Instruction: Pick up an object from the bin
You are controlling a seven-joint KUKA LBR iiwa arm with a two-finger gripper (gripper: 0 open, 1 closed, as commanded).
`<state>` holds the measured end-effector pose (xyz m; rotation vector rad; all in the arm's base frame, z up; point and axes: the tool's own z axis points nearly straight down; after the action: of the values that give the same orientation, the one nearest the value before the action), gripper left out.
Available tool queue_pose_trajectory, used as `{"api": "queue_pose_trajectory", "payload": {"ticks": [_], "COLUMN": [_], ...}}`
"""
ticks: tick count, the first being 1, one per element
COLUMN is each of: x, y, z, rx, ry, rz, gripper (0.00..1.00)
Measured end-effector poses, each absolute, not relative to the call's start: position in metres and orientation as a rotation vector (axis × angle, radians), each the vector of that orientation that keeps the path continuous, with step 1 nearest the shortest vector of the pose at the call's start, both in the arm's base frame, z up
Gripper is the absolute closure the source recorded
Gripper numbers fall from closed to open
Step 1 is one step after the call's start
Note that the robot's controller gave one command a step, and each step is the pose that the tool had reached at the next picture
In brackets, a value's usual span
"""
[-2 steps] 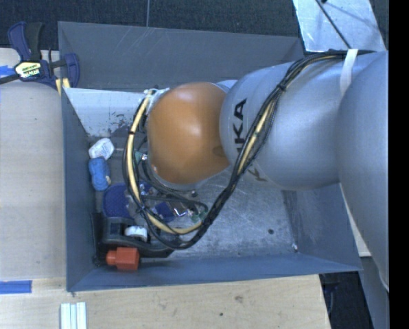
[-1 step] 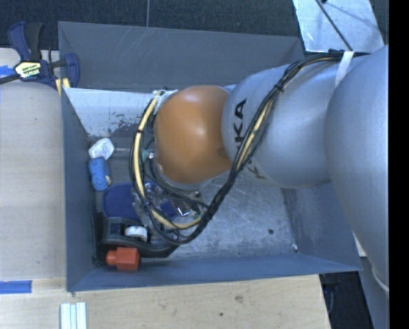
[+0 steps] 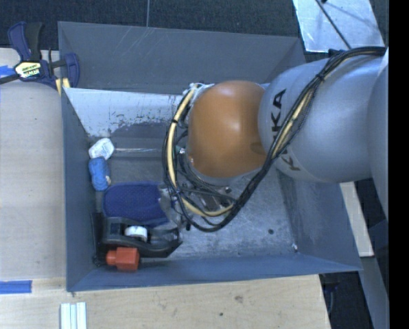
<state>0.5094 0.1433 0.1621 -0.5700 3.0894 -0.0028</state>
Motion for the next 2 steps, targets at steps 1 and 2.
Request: {"api": "queue_pose_trajectory", "payload": {"ticks": [1, 2], "x": [0.4896, 0.4905], "y": [0.1603, 0.1596], "z": [0.1478, 0.1484], "rx": [-0.538, -0.535], "ry": [3.096, 3.095], "rz": [0.001, 0.001], "gripper": [1.0, 0.0]}}
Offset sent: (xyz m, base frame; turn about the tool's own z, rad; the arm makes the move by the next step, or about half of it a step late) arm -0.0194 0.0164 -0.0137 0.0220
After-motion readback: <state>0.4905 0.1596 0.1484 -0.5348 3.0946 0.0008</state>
